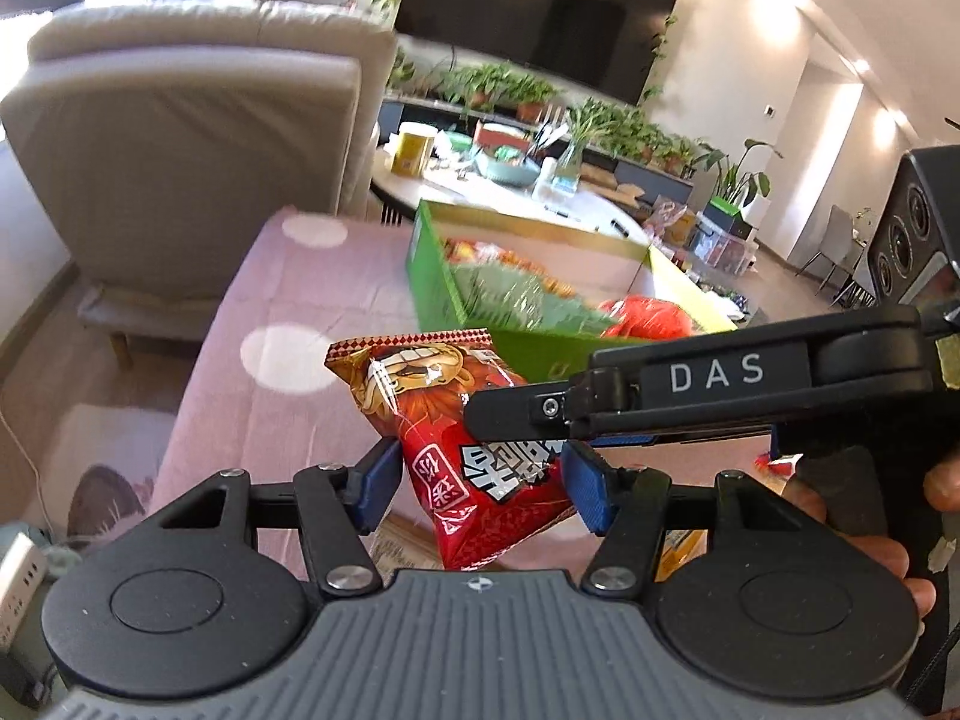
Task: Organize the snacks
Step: 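Move the right gripper to the red crayfish-print chip bag and grasp it, then lift the red chip bag into the green box and open the right gripper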
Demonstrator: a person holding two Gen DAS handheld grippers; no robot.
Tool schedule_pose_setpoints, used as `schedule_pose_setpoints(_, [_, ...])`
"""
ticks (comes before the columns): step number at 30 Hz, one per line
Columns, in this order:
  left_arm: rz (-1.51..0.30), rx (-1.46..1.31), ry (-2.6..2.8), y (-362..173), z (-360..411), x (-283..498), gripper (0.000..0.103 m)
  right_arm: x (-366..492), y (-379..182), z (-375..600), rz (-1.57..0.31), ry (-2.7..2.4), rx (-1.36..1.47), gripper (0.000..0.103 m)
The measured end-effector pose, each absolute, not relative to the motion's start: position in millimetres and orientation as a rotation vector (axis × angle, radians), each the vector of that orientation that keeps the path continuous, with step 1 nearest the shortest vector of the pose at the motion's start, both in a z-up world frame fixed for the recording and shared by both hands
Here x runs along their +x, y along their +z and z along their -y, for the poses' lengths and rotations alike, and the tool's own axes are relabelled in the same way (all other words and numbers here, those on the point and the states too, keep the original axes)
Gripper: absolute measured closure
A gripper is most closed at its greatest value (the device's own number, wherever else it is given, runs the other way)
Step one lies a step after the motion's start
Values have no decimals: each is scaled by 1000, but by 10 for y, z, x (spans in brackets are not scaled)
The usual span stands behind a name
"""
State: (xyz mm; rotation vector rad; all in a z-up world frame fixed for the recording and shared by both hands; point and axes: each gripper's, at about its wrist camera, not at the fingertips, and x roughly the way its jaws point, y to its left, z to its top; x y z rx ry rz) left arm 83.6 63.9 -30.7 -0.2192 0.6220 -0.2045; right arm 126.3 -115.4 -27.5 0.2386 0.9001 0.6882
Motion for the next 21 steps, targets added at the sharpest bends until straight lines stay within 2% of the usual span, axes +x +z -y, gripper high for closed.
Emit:
schedule_pose_setpoints(8, [-542, -156, -249, 23, -344, 959, 48, 1165, 17, 1380, -760, 671, 238, 56])
schedule_pose_setpoints(21, [-500, -76, -342, 188, 251, 1324, 48, 1339, 225, 1926, -638, 560, 277, 56])
